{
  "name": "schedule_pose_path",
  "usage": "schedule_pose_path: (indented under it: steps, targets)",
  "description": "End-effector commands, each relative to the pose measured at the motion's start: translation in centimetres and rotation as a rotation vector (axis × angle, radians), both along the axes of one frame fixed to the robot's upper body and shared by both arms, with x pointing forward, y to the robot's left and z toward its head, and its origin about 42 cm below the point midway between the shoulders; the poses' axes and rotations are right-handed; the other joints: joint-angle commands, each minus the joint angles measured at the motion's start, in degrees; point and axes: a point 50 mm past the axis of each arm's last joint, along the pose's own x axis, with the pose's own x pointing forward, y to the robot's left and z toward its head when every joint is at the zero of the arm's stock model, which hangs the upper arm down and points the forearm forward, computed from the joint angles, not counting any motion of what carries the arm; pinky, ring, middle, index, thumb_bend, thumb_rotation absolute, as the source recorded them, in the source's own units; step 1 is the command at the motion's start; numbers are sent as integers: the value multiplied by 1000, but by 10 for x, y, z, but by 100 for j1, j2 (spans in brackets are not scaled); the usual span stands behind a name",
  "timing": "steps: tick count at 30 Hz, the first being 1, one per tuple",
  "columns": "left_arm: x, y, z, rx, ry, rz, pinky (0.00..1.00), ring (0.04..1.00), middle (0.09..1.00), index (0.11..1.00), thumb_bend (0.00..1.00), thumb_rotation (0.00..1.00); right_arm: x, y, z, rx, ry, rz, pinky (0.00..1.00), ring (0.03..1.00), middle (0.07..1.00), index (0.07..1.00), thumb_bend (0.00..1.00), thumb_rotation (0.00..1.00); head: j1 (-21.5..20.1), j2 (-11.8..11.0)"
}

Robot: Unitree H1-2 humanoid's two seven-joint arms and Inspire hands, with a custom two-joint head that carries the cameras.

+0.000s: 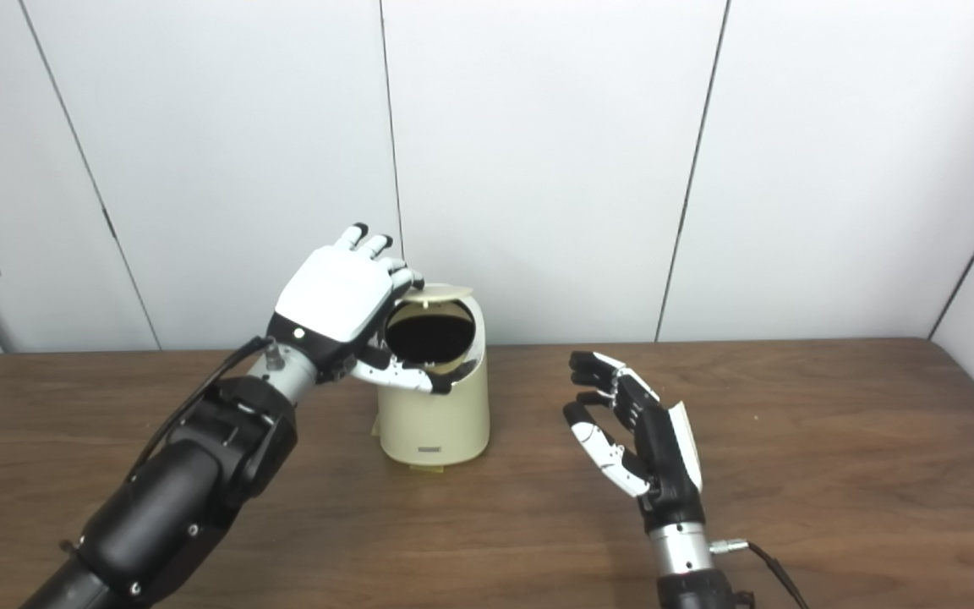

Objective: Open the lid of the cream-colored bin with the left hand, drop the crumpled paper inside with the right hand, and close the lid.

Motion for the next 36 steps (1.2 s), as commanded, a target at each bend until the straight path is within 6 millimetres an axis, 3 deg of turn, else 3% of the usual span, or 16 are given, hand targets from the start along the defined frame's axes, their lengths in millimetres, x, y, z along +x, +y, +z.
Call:
schedule_pose_path:
  steps: [1,12,17,25,36]
  targets:
    - [-1,-2,16,35,-73,-16,1000,956,832,811,970,949,-14,16,-23,26,39,8,664,747,763,740,285,539,-2,5]
    - [-11,-2,-18,116,-15,-25,1000,937,824,789,990,965,-14,13,-20,28,34,-5,662,743,757,740,282,513,20,56]
    - [-14,1,-31,148,-4,-39,1000,906,814,779,972,896,-14,12,-19,28,31,-7,671,749,759,743,281,493,23,82]
    - [-19,4,-43,178,32,-35,1000,900,810,785,943,855,-14,13,-18,28,24,-8,664,744,759,743,274,475,22,109]
    - [-27,3,-55,193,52,-62,1000,888,812,781,922,872,-12,14,-18,33,25,-4,669,751,762,744,284,479,1,100]
